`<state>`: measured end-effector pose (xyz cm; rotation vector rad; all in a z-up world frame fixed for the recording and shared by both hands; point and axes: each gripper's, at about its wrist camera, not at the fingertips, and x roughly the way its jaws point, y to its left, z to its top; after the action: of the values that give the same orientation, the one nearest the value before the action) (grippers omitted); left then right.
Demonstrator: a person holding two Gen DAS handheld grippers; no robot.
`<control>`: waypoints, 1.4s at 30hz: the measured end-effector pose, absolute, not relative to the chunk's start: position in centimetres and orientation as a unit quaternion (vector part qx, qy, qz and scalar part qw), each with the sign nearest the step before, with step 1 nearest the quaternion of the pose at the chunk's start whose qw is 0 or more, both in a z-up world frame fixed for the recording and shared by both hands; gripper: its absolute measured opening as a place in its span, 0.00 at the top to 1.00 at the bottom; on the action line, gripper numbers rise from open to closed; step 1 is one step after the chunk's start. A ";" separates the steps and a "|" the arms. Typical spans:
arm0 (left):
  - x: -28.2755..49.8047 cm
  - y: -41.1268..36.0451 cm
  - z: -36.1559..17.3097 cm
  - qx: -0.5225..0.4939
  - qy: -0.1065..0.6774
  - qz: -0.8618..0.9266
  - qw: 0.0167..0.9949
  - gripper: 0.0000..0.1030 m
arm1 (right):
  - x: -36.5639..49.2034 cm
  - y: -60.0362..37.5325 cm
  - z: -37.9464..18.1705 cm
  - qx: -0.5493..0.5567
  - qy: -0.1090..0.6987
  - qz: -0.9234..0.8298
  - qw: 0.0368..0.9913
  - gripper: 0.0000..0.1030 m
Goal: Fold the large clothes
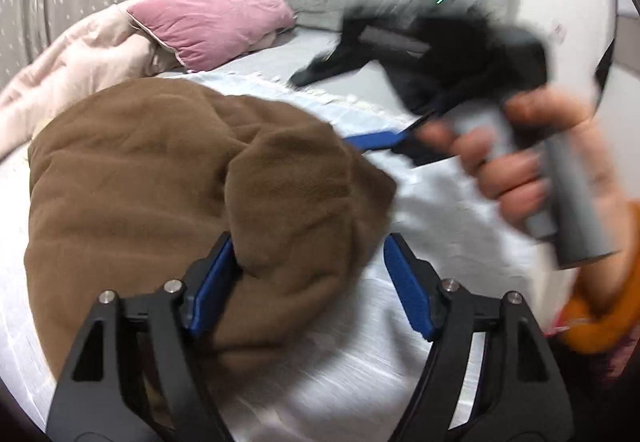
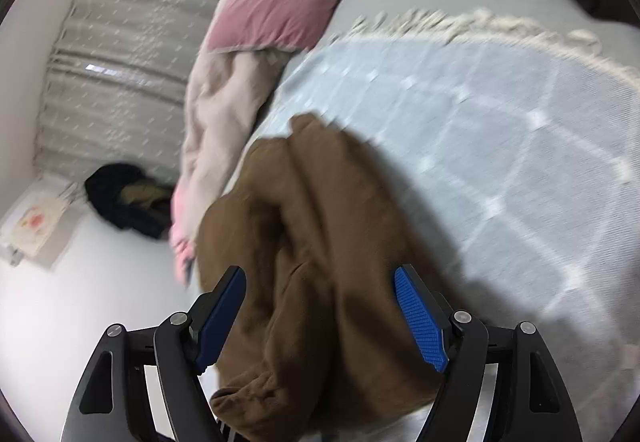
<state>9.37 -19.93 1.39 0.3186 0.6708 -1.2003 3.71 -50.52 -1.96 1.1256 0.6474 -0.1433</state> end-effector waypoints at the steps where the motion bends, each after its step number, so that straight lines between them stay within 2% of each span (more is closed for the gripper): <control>1: 9.4 -19.3 1.9 0.138 0.310 -0.556 0.759 0.26 | 4.2 -50.1 -1.8 0.511 0.309 -0.071 0.799 0.23; 6: 8.0 -15.8 3.1 0.086 0.319 -0.557 0.762 0.24 | 4.3 -49.8 -0.9 0.503 0.309 -0.073 0.804 0.22; 13: 11.7 -14.0 1.7 0.067 0.331 -0.475 0.813 0.24 | 2.9 -49.2 0.9 0.519 0.296 -0.032 0.802 0.19; 15: 12.8 -13.4 1.2 0.047 0.343 -0.455 0.820 0.24 | 3.2 -48.1 1.8 0.499 0.294 -0.023 0.815 0.13; 20: 14.8 -12.3 -0.1 0.005 0.374 -0.424 0.825 0.24 | 6.5 -46.2 -1.6 0.500 0.383 -0.019 0.776 0.09; 23: 15.8 -11.9 -0.7 -0.010 0.386 -0.410 0.827 0.24 | 8.5 -45.1 -4.0 0.534 0.406 0.029 0.741 0.09; 25: 16.5 -11.8 -0.9 -0.022 0.393 -0.401 0.827 0.24 | 9.7 -44.1 -3.7 0.516 0.404 0.049 0.753 0.10; 26: 16.9 -11.7 -1.0 -0.030 0.396 -0.396 0.828 0.24 | 10.2 -43.8 -3.2 0.501 0.393 0.051 0.769 0.21; 27: 17.3 -11.7 -0.9 -0.036 0.396 -0.390 0.831 0.24 | 10.7 -43.4 -2.3 0.477 0.377 0.042 0.792 0.43; 28: 17.6 -11.5 -0.8 -0.042 0.393 -0.386 0.834 0.24 | 11.4 -43.2 -1.5 0.453 0.368 0.030 0.812 0.57; 29: 17.9 -11.2 -0.7 -0.048 0.389 -0.380 0.838 0.24 | 11.8 -43.2 -0.9 0.442 0.356 0.027 0.823 0.69; 30: 18.2 -11.1 -0.4 -0.053 0.383 -0.372 0.844 0.24 | 12.0 -43.3 -0.3 0.432 0.334 0.030 0.837 0.75; 35: 18.8 -12.6 1.6 -0.073 0.347 -0.378 0.855 0.25 | 9.6 -44.5 5.1 0.402 0.220 0.076 0.886 0.82; 38: 18.4 -15.5 1.8 -0.074 0.342 -0.412 0.841 0.25 | 7.4 -47.5 6.1 0.430 0.163 0.088 0.884 0.82; 40: 18.1 -18.1 0.5 -0.048 0.363 -0.420 0.830 0.25 | 6.5 -51.3 3.2 0.492 0.166 0.065 0.852 0.78; 42: 17.3 -20.9 -1.2 0.013 0.371 -0.412 0.832 0.25 | 6.2 -54.4 -0.8 0.536 0.222 0.008 0.814 0.63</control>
<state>17.27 -20.89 -1.21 0.0270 0.7857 -0.8730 6.21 -54.38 -0.82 1.1435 0.4743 0.0162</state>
